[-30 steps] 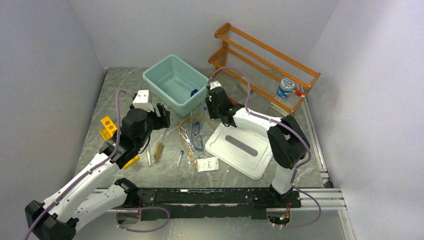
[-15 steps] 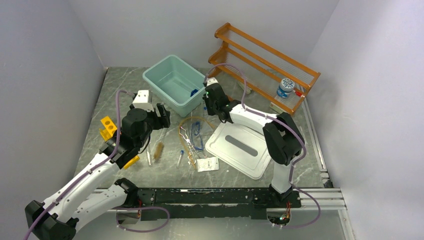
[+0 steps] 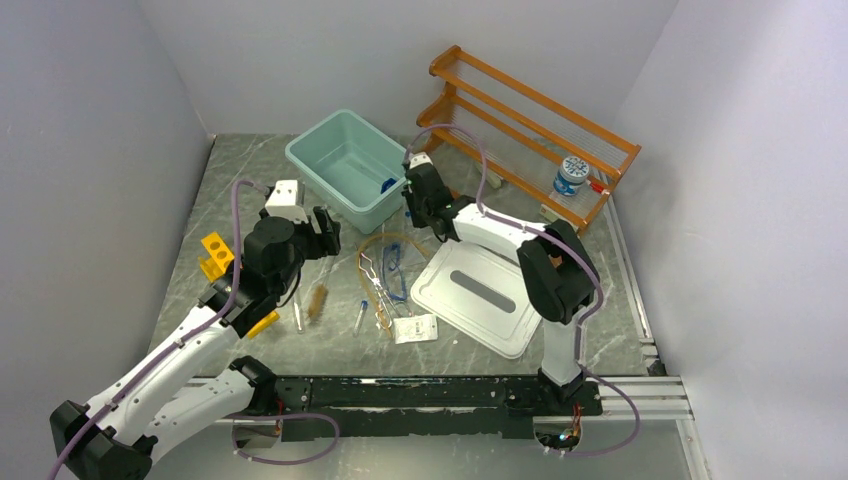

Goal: Organize the chemistry lab equipment

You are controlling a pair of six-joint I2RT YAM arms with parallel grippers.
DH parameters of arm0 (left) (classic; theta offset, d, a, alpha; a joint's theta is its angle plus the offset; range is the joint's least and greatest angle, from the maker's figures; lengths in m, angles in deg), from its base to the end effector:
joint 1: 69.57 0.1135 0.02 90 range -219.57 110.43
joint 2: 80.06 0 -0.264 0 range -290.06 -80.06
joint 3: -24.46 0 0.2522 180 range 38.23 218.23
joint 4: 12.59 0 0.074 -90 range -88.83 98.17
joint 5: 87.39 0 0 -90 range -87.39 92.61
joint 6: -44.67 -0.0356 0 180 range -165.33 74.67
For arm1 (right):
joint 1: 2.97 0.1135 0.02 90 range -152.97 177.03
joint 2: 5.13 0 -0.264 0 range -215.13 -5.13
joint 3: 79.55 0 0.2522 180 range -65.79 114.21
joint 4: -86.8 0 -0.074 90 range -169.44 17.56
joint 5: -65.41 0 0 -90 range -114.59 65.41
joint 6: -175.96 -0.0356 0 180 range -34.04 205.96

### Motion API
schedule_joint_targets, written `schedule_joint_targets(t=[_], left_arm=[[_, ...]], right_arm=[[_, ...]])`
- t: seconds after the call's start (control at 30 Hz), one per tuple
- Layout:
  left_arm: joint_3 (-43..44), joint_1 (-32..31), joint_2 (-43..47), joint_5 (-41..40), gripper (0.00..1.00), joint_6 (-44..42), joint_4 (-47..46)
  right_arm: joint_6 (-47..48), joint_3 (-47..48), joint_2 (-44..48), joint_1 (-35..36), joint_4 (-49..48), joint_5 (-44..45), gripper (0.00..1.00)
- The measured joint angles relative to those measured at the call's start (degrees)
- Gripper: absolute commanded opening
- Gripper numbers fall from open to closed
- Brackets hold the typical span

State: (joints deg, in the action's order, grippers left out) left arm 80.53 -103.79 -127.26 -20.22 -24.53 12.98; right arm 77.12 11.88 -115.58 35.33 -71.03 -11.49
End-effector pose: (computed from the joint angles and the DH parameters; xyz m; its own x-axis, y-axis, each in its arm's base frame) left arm 0.1666 -0.0966 0.3154 -0.2971 -0.1938 -0.9350 0.1129 0.9652 -0.2359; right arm 0.3444 0.2617 0.2071 -0.5829 -0.2696 -0.7665 -0.3848 0.9225 -0.0318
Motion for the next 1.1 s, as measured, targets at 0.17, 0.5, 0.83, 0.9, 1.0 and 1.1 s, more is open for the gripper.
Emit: schedule_joint_targets(t=[0.17,0.5,0.83,0.9,1.0,1.1], left_arm=[[0.0,0.0,0.0,0.0,0.77,0.0,0.0],[0.0,0.0,0.0,0.0,0.77,0.0,0.0],[0.0,0.0,-0.1,0.0,0.77,0.0,0.0],[0.0,0.0,-0.1,0.0,0.77,0.0,0.0],[0.0,0.0,-0.2,0.0,0.77,0.0,0.0],[0.0,0.0,-0.3,0.0,0.78,0.0,0.0]], right_arm=[[-0.2,3.1,-2.0,0.0,1.7,0.8,0.21],[-3.2,5.7,-3.1,-0.8,4.8,0.2,0.20],[-4.5,6.6,-4.1,-2.0,5.3,-1.2,0.32],[-4.4,6.6,-4.2,-2.0,5.4,-1.4,0.38],[-4.3,6.1,-4.0,-2.0,5.0,-2.1,0.45],[-4.3,4.2,-2.3,-2.0,4.9,-2.6,0.50]])
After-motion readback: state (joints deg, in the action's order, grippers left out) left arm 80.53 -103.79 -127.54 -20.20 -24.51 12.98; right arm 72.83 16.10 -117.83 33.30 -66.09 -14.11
